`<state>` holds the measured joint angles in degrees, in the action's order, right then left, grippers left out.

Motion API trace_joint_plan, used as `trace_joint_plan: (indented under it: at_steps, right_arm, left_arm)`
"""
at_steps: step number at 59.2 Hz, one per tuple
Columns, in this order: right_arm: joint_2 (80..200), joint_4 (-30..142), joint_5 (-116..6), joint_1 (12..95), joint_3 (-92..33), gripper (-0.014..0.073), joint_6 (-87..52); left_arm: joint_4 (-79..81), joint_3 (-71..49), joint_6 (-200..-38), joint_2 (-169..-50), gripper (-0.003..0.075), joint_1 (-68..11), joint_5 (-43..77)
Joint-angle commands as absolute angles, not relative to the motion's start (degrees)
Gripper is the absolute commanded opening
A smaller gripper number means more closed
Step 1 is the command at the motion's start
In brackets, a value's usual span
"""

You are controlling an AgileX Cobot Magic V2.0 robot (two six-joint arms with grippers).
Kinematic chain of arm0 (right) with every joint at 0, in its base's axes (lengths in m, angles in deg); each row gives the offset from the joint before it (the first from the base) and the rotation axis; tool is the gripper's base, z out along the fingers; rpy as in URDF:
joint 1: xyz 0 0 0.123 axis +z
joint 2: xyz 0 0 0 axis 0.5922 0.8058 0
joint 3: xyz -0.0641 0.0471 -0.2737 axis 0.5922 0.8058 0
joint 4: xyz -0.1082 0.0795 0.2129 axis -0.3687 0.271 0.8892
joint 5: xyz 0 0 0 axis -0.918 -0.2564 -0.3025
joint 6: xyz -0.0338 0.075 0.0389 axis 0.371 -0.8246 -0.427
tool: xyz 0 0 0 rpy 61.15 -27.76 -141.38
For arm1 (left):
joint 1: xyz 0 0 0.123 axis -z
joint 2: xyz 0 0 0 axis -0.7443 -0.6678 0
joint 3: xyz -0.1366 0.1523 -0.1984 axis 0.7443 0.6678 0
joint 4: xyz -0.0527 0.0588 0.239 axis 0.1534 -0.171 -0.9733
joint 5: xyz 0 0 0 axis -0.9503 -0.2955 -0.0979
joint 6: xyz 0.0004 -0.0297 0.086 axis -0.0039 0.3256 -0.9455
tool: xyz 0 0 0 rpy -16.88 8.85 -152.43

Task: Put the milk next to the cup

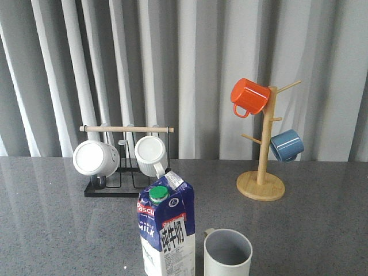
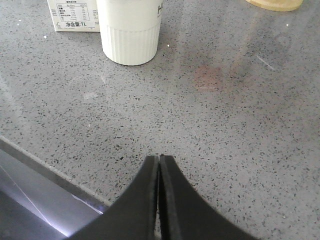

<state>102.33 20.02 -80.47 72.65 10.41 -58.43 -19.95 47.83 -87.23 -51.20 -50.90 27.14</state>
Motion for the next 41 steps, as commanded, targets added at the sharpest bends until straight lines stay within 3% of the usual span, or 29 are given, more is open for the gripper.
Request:
trace_joint_plan:
  at_steps: [1, 28, 41]
  right_arm:
    - [102.63, 18.74, -76.72, 72.66, 8.80, -0.0006, -58.29]
    - [102.63, 18.87, -75.69, 72.17, 9.54, -0.0006, -58.29]
    - [102.42, 24.22, -57.96, 58.53, 18.03, -0.0006, -58.23]
  left_arm:
    - [-19.47, 46.91, -87.13, -50.59, -0.0007, -50.88, 31.58]
    - [-19.47, 46.91, -87.13, -50.59, -0.0006, -50.88, 31.58]
    - [-19.47, 46.91, -87.13, -50.59, -0.0006, -50.88, 31.58]
